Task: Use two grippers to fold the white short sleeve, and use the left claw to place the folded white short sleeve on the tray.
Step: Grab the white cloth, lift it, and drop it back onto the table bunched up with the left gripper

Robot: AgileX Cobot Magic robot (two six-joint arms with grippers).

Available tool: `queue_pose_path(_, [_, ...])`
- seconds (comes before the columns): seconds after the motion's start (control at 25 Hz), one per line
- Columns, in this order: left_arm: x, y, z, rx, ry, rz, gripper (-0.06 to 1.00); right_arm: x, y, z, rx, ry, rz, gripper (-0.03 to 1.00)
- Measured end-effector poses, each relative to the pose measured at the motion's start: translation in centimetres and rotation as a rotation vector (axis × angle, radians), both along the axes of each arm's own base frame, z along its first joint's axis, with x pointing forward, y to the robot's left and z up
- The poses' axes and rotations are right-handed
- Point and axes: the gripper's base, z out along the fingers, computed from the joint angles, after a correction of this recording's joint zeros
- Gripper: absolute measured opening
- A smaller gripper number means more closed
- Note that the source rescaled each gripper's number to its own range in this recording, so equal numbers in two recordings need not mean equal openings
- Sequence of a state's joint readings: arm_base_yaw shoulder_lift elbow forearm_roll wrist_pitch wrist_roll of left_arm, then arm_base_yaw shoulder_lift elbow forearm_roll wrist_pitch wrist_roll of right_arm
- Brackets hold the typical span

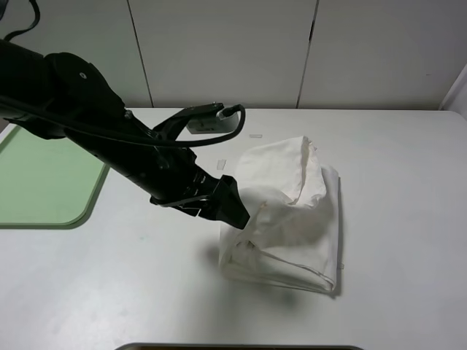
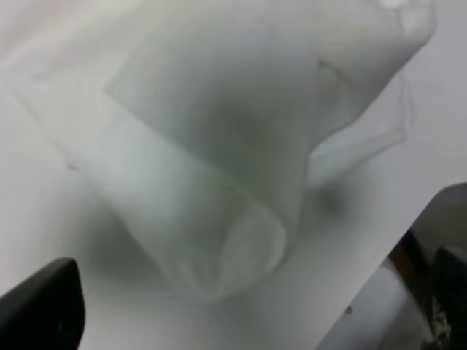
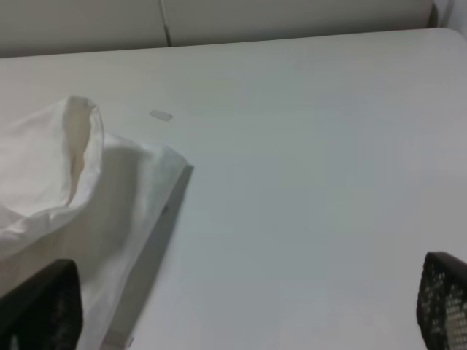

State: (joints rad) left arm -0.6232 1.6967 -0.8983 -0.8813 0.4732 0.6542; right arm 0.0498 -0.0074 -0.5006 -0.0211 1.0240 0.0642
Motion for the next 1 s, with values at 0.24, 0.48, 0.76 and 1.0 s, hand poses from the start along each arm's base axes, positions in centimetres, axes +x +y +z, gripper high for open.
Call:
queue_pose_path(0.24, [-0.5, -1.1, 0.1, -0.075, -0.014, 0.031, 0.93, 0.0, 0.0, 0.0, 0.002, 0.0, 0.002, 1.0])
queue_pose_path(0.48, [-1.0, -3.4, -1.9, -0.106, -0.028, 0.012, 0.92, 0.0, 0.0, 0.0, 0.003, 0.0, 0.002, 1.0])
queue_pose_path(0.76, [-1.7, -7.8, -3.0, -0.159, -0.059, -0.066, 0.91, 0.0, 0.0, 0.0, 0.003, 0.0, 0.002, 1.0])
queue_pose_path(1.0, [-2.1, -10.0, -1.7, -0.215, -0.127, -0.121, 0.91, 0.0, 0.1, 0.0, 0.006, -0.001, 0.004, 1.0])
